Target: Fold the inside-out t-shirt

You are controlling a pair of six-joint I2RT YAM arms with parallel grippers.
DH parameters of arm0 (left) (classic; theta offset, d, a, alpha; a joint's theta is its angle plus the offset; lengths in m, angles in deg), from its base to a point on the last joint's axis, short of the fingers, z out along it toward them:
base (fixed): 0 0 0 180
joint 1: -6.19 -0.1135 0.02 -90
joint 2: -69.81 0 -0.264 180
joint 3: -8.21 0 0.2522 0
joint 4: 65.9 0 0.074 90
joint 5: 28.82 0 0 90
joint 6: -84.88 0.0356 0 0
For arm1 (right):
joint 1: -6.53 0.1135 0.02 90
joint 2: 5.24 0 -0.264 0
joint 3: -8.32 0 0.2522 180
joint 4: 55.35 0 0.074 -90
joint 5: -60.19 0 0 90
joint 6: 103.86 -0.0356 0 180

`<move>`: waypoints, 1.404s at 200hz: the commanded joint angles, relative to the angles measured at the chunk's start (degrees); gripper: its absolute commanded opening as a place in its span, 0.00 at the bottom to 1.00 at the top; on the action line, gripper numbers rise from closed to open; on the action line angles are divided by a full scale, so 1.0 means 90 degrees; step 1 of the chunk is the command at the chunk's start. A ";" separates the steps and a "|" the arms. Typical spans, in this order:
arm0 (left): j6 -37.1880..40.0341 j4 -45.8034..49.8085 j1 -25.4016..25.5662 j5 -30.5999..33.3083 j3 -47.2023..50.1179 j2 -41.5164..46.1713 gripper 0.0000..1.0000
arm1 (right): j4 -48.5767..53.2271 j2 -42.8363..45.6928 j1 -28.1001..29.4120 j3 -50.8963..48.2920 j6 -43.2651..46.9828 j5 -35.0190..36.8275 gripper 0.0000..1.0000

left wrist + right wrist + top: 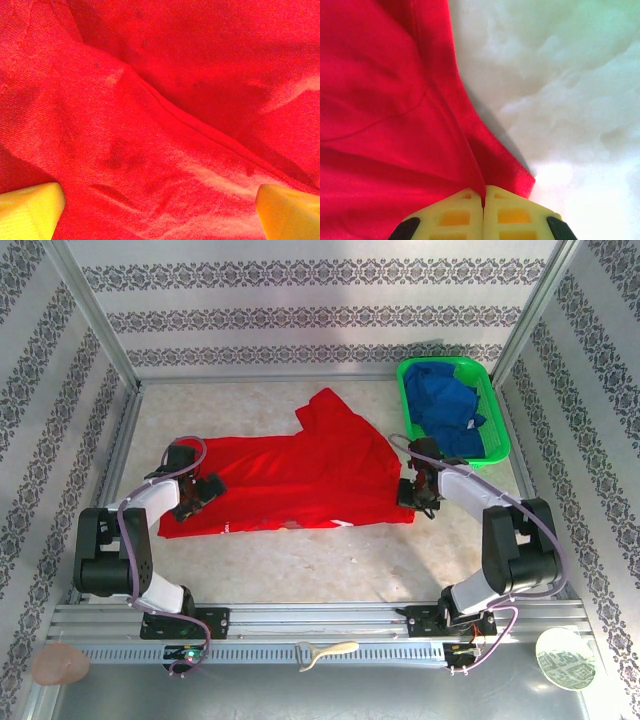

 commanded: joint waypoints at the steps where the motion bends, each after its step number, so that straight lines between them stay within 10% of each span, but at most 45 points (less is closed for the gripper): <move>1: 0.0056 -0.0112 -0.0160 0.0171 0.0114 -0.0206 1.00 | -0.0042 -0.0326 -0.0093 0.0291 -0.0168 -0.0207 0.00; 85: -0.0124 -0.0039 -0.0226 0.0058 0.0441 -0.0154 0.99 | 0.1107 -0.0413 -0.0015 0.0495 0.0231 0.0474 0.00; 177: -0.1464 0.0122 -0.0233 0.0027 0.2129 0.2381 1.00 | 0.1780 0.1668 0.0350 -0.0799 -0.0856 0.0634 0.01; 218: -0.1061 0.0378 -0.0226 0.0205 0.1559 0.2644 0.99 | 0.1646 0.1830 0.0561 -0.0702 -0.1088 0.0846 0.52; 281: -0.0112 0.0861 -0.0163 -0.0518 0.0424 0.2382 1.00 | 0.0946 0.2720 0.0779 -0.0560 -0.1650 -0.0445 0.39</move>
